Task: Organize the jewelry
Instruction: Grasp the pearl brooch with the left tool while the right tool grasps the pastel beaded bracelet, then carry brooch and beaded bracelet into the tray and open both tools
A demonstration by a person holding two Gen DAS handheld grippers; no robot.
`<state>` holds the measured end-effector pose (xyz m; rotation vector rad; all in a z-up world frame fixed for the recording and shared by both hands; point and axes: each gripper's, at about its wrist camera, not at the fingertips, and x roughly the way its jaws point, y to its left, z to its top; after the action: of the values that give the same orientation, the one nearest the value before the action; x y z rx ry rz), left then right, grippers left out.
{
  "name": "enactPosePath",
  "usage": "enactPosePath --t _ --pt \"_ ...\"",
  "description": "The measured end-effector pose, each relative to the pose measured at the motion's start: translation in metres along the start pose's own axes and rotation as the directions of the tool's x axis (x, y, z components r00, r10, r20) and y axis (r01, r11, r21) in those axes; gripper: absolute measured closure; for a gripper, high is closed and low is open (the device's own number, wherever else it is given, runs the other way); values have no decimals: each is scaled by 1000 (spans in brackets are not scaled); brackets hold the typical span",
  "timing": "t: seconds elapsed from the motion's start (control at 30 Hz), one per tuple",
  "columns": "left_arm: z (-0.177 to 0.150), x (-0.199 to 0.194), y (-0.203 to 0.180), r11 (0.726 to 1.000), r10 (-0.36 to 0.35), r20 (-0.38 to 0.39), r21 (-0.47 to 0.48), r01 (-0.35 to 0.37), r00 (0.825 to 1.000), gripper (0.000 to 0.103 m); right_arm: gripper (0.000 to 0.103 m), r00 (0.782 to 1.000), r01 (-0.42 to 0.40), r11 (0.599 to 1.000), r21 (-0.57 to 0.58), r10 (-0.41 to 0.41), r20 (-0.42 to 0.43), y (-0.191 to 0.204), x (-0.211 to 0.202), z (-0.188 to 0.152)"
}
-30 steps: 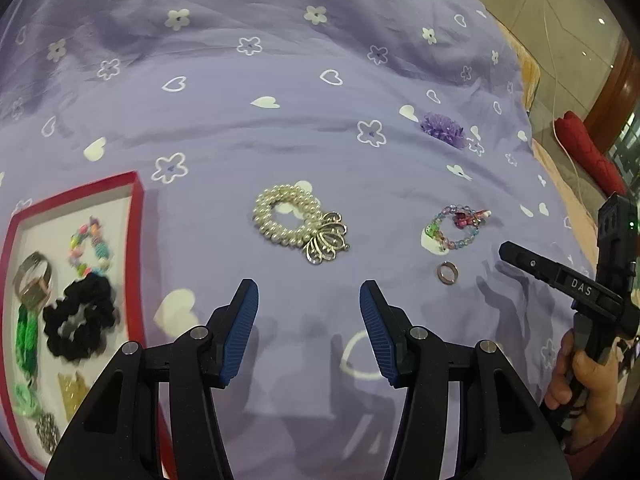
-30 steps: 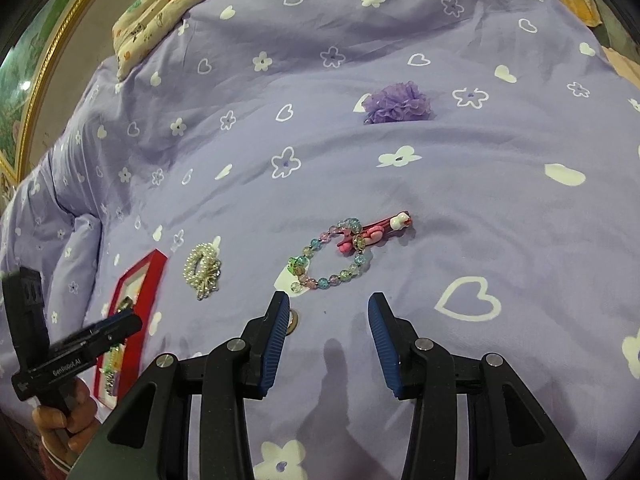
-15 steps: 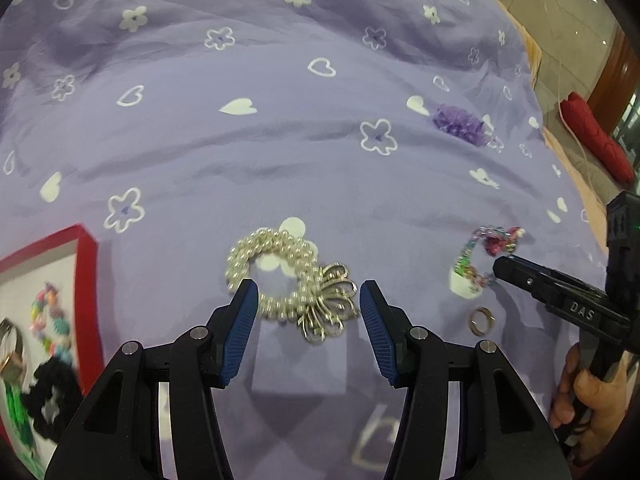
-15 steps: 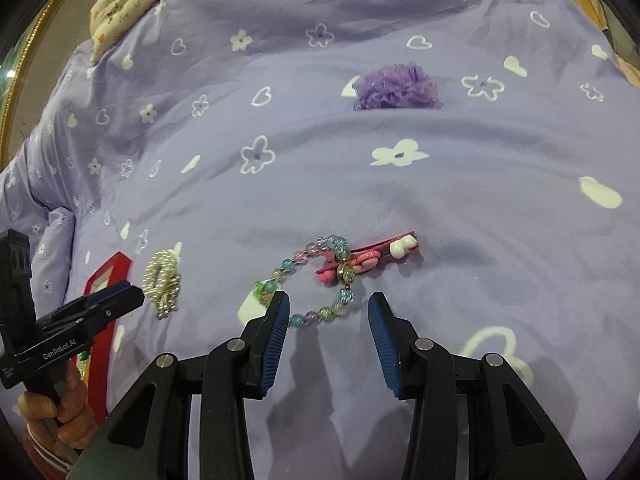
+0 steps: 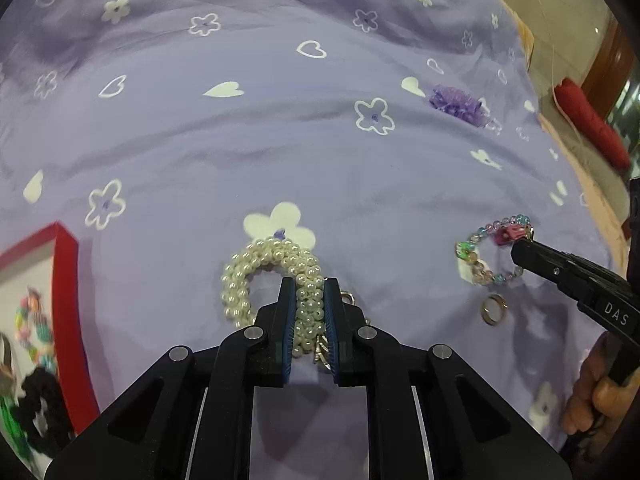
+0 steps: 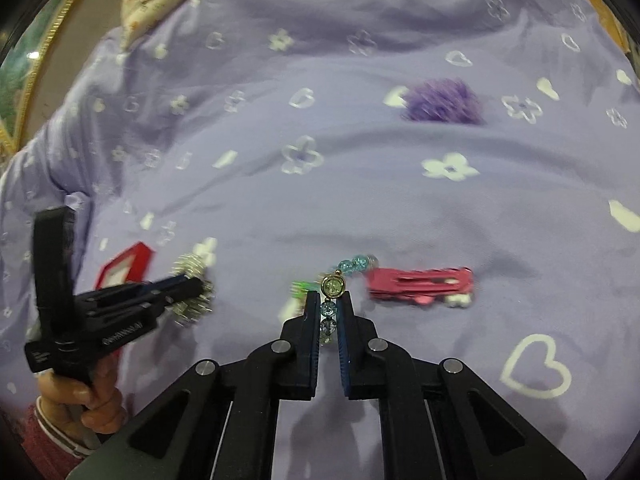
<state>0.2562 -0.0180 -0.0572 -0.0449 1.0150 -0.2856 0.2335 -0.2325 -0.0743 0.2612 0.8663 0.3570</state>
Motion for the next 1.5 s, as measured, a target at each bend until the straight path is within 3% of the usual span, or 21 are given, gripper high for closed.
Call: enactPosePath --t 0.33,0.6,1.03,1.5 --pt "-30 -62 12 997 -34 81 -66 39 996 91 96 994 -84 995 -51 87 58 40 -32 3" --pt "-53 -109 19 995 -27 146 -88 40 989 91 96 986 -149 985 -83 154 57 72 -43 -4" --pt "-98 -164 71 981 66 197 -193 -28 978 91 96 967 -253 955 -155 255 -5 137 -34 -28" --pt "-145 -204 138 934 169 219 -347 -85 961 91 96 942 -335 913 -233 328 -71 205 -20 -44"
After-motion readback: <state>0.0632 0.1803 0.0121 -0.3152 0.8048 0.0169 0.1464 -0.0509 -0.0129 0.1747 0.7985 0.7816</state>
